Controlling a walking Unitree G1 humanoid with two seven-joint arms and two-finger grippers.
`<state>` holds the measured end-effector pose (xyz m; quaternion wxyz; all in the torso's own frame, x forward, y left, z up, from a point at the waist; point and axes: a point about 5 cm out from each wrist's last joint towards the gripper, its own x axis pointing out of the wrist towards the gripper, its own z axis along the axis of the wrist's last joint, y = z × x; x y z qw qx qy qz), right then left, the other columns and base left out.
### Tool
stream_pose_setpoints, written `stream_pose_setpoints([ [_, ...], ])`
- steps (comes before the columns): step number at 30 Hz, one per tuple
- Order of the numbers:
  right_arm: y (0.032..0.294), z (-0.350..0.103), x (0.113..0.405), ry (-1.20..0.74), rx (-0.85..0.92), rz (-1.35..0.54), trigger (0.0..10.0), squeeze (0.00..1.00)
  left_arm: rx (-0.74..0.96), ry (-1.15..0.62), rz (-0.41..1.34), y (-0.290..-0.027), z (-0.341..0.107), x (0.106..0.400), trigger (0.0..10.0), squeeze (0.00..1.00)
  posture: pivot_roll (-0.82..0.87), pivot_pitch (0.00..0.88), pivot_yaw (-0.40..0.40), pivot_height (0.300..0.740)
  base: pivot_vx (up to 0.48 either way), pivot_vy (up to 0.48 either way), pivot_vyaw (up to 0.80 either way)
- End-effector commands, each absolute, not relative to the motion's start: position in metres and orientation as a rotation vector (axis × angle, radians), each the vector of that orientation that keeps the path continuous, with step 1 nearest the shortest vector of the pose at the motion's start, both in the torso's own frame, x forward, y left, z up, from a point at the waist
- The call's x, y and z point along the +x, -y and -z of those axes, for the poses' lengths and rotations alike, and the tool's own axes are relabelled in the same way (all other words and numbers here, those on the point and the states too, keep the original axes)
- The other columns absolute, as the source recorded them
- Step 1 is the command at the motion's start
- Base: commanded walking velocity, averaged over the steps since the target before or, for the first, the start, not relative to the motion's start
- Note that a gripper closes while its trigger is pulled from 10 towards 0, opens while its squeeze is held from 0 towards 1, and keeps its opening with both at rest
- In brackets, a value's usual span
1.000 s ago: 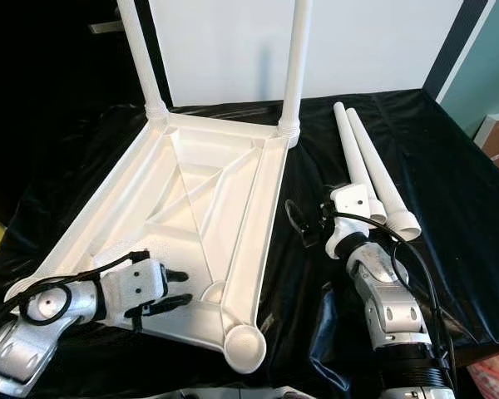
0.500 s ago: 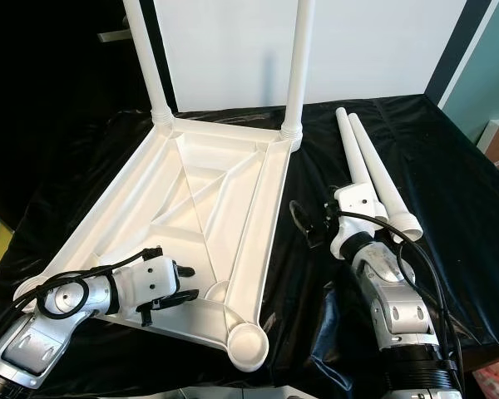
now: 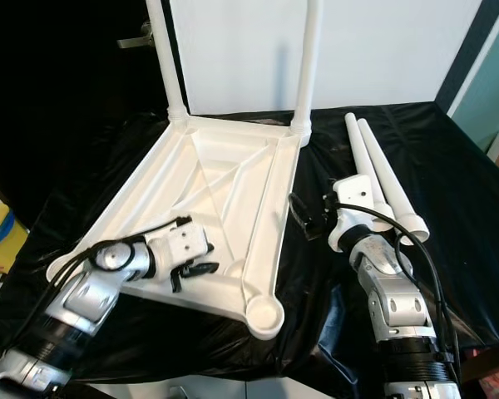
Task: Building children table
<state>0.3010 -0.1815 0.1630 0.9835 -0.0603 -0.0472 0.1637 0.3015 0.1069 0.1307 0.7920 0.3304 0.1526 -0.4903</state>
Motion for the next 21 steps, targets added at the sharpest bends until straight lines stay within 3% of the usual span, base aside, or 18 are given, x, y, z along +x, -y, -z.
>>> stream_pose_setpoints([
  [1,0.182,-0.164,0.301,0.093,-0.117,-0.323,10.0,0.00,0.720,-0.302,0.727,-0.121,-0.121,0.314,10.0,0.00,-0.06,0.057,0.008,0.740,0.000,0.000,0.00],
  [10,0.187,-0.163,0.300,0.095,-0.112,-0.290,10.0,0.00,0.747,-0.267,1.003,-0.107,-0.121,0.297,10.0,0.00,-0.07,0.063,0.027,0.740,0.000,0.000,0.00],
  [14,0.188,-0.163,0.300,0.099,-0.113,-0.275,10.0,0.00,0.623,-0.169,1.142,-0.108,-0.142,0.286,10.0,0.00,-0.08,0.060,0.031,0.740,0.000,0.000,0.00],
  [15,0.188,-0.163,0.299,0.100,-0.113,-0.274,10.0,0.00,0.562,-0.150,1.186,-0.110,-0.149,0.282,10.0,0.55,-0.08,0.060,0.031,0.740,0.000,0.000,0.00],
  [16,0.188,-0.163,0.299,0.100,-0.113,-0.274,10.0,0.00,0.562,-0.150,1.186,-0.110,-0.149,0.282,10.0,0.55,-0.08,0.060,0.031,0.740,0.000,0.000,0.00],
  [17,0.188,-0.163,0.299,0.100,-0.113,-0.275,10.0,0.00,0.546,-0.160,1.197,-0.110,-0.150,0.281,10.0,0.98,-0.07,0.059,0.030,0.740,0.000,0.000,0.00],
  [21,0.187,-0.162,0.300,0.099,-0.113,-0.276,10.0,0.00,0.544,-0.194,1.240,-0.113,-0.146,0.276,10.0,1.00,-0.07,0.057,0.030,0.740,0.000,0.000,0.00],
])
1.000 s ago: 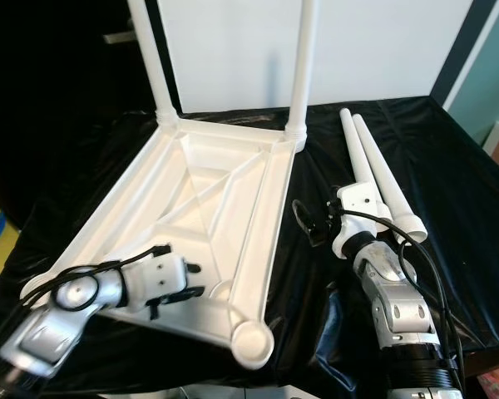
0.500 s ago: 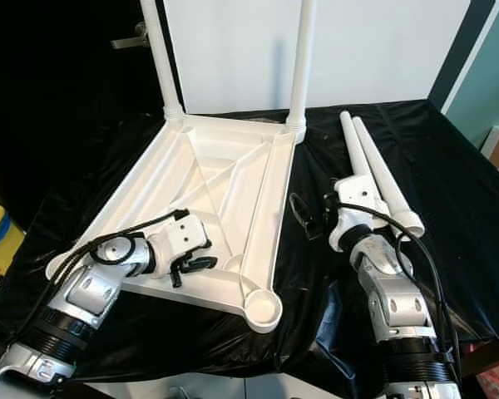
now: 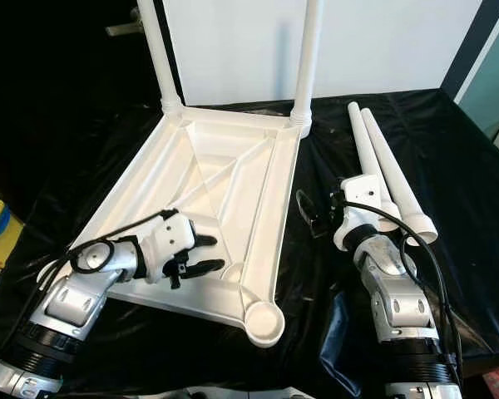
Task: Building children table
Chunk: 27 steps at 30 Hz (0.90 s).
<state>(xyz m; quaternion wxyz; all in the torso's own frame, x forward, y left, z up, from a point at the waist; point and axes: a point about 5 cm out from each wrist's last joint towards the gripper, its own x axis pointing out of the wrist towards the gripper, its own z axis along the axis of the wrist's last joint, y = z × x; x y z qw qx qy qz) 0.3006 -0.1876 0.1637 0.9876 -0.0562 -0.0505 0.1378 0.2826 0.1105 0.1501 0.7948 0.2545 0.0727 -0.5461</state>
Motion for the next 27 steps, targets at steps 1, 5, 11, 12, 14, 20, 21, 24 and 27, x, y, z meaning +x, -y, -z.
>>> stream_pose_setpoints([
  [1,0.187,-0.162,0.300,0.099,-0.113,-0.276,10.0,0.00,0.544,-0.194,1.240,-0.113,-0.146,0.276,10.0,1.00,-0.07,0.057,0.030,0.740,0.000,0.000,0.00],
  [5,0.188,-0.165,0.302,0.106,-0.115,-0.277,10.0,0.00,0.624,-0.234,1.292,-0.116,-0.135,0.268,10.0,1.00,-0.07,0.054,0.031,0.740,0.000,0.000,0.00],
  [11,0.187,-0.166,0.304,0.110,-0.116,-0.275,10.0,0.00,0.730,-0.295,1.293,-0.123,-0.124,0.268,10.0,0.20,-0.07,0.052,0.032,0.740,0.000,0.000,0.00],
  [12,0.187,-0.166,0.303,0.111,-0.116,-0.275,10.0,0.00,0.759,-0.314,1.290,-0.125,-0.121,0.268,10.0,0.00,-0.07,0.051,0.034,0.740,0.000,0.000,0.00],
  [14,0.187,-0.166,0.303,0.111,-0.116,-0.275,10.0,0.00,0.785,-0.333,1.278,-0.128,-0.118,0.270,10.0,0.00,-0.07,0.052,0.033,0.740,0.000,0.000,0.00],
  [20,0.188,-0.167,0.303,0.115,-0.122,-0.268,10.0,0.00,0.824,-0.372,1.264,-0.132,-0.115,0.275,10.0,0.00,-0.08,0.053,0.040,0.740,0.000,0.000,0.00],
  [21,0.189,-0.167,0.303,0.116,-0.124,-0.265,10.0,0.00,0.810,-0.349,1.247,-0.132,-0.118,0.277,10.0,0.00,-0.08,0.053,0.040,0.740,0.000,0.000,0.00],
  [24,0.191,-0.167,0.301,0.117,-0.123,-0.256,10.0,0.00,0.722,-0.221,1.202,-0.128,-0.140,0.283,10.0,0.00,-0.09,0.053,0.046,0.740,0.000,0.000,0.00],
  [27,0.191,-0.166,0.299,0.117,-0.120,-0.251,10.0,0.00,0.624,-0.104,1.166,-0.125,-0.161,0.286,10.0,0.00,-0.09,0.052,0.046,0.740,0.000,0.000,0.00],
])
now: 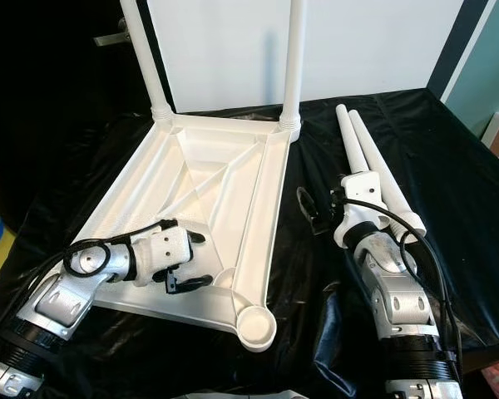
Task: Building children table
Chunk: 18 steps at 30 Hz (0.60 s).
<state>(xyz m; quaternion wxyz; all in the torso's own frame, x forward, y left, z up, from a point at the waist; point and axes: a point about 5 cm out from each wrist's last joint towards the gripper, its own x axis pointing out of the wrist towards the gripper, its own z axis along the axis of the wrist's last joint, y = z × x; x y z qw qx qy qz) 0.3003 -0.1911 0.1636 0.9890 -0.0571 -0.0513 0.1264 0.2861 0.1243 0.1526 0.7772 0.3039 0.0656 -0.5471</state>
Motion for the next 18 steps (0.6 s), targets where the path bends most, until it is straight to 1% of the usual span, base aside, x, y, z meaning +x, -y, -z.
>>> stream_pose_setpoints([
  [1,0.191,-0.165,0.298,0.117,-0.119,-0.251,10.0,0.00,0.594,-0.073,1.160,-0.125,-0.166,0.286,10.0,0.00,-0.09,0.050,0.046,0.740,0.000,0.000,0.00],
  [3,0.188,-0.164,0.296,0.117,-0.118,-0.260,10.0,0.00,0.558,-0.040,1.190,-0.124,-0.171,0.278,10.0,0.00,-0.09,0.048,0.044,0.740,0.000,0.000,0.00],
  [8,0.187,-0.164,0.296,0.117,-0.119,-0.265,10.0,0.00,0.551,-0.038,1.204,-0.124,-0.171,0.274,10.0,0.00,-0.09,0.048,0.042,0.740,0.000,0.000,0.00],
  [10,0.183,-0.163,0.293,0.112,-0.120,-0.312,10.0,0.00,0.528,-0.085,1.269,-0.126,-0.161,0.260,10.0,0.00,-0.08,0.040,0.029,0.740,0.000,0.000,0.00],
  [12,0.181,-0.162,0.292,0.107,-0.118,-0.333,10.0,0.00,0.521,-0.106,1.297,-0.126,-0.157,0.254,10.0,0.00,-0.08,0.040,0.029,0.740,0.000,0.000,0.00],
  [13,0.174,-0.159,0.284,0.087,-0.116,-0.425,10.0,0.00,0.530,-0.147,1.333,-0.126,-0.149,0.246,10.0,0.00,-0.08,0.036,0.024,0.740,0.000,0.000,0.00],
  [15,0.174,-0.159,0.284,0.087,-0.116,-0.425,10.0,0.00,0.530,-0.147,1.333,-0.126,-0.149,0.246,10.0,0.00,-0.08,0.036,0.024,0.740,0.000,0.000,0.00],
  [18,0.168,-0.156,0.275,0.067,-0.121,-0.508,10.0,0.00,0.531,-0.165,1.347,-0.124,-0.143,0.242,10.0,0.00,-0.08,0.033,0.020,0.740,0.000,0.000,0.00],
])
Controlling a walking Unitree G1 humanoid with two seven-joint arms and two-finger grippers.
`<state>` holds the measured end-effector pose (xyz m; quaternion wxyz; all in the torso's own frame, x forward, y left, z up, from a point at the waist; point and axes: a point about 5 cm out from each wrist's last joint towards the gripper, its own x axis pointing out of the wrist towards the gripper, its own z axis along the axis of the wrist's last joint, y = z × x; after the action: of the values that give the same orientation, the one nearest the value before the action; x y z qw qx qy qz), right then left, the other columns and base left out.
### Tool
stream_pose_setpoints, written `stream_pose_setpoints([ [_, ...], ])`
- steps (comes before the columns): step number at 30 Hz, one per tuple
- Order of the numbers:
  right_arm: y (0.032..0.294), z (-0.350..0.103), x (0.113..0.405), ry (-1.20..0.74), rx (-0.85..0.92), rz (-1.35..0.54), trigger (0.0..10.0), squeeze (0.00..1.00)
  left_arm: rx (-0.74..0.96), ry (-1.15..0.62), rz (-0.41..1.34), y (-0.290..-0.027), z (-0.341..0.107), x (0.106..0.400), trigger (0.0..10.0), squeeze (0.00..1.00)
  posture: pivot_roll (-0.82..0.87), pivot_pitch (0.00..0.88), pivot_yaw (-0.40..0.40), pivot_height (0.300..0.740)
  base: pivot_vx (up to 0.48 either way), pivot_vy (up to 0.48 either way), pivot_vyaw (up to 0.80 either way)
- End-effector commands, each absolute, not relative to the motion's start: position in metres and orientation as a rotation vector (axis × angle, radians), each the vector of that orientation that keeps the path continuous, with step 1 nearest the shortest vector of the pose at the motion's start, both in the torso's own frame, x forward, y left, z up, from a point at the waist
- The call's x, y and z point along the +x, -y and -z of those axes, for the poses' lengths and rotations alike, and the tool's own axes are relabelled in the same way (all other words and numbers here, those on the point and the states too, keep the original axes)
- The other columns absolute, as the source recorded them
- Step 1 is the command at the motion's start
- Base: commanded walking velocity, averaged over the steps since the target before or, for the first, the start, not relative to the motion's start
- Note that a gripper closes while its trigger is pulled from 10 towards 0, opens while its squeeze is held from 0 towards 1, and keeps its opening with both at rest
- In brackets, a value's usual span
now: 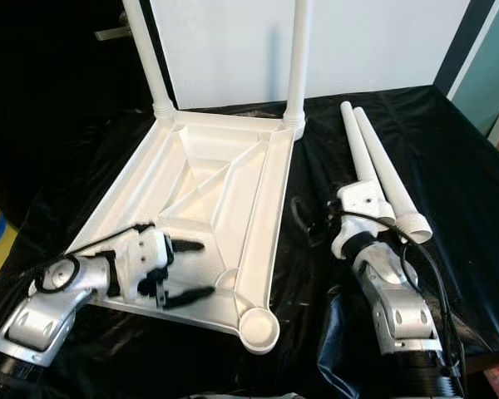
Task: Building children table
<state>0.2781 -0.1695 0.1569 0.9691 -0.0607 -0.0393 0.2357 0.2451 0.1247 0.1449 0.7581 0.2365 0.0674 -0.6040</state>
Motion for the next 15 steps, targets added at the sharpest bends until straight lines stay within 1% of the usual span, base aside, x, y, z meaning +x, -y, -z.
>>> stream_pose_setpoints([
  [1,0.166,-0.155,0.271,0.056,-0.121,-0.544,10.0,0.00,0.540,-0.184,1.347,-0.123,-0.140,0.240,10.0,0.00,-0.07,0.033,0.018,0.740,0.000,0.000,0.00],
  [5,0.160,-0.153,0.261,0.028,-0.110,-0.632,10.0,0.00,0.569,-0.242,1.314,-0.122,-0.130,0.242,10.0,0.00,-0.07,0.033,0.018,0.740,0.000,0.000,0.00],
  [9,0.157,-0.151,0.252,-0.003,-0.119,-0.708,10.0,0.00,0.613,-0.262,1.261,-0.121,-0.125,0.249,10.0,0.00,-0.09,0.045,0.027,0.740,0.000,0.000,0.00],
  [15,0.163,-0.147,0.244,-0.042,-0.157,-0.741,10.0,0.00,0.667,-0.299,1.223,-0.120,-0.120,0.256,10.0,0.00,-0.09,0.055,0.039,0.740,0.000,0.000,0.00],
])
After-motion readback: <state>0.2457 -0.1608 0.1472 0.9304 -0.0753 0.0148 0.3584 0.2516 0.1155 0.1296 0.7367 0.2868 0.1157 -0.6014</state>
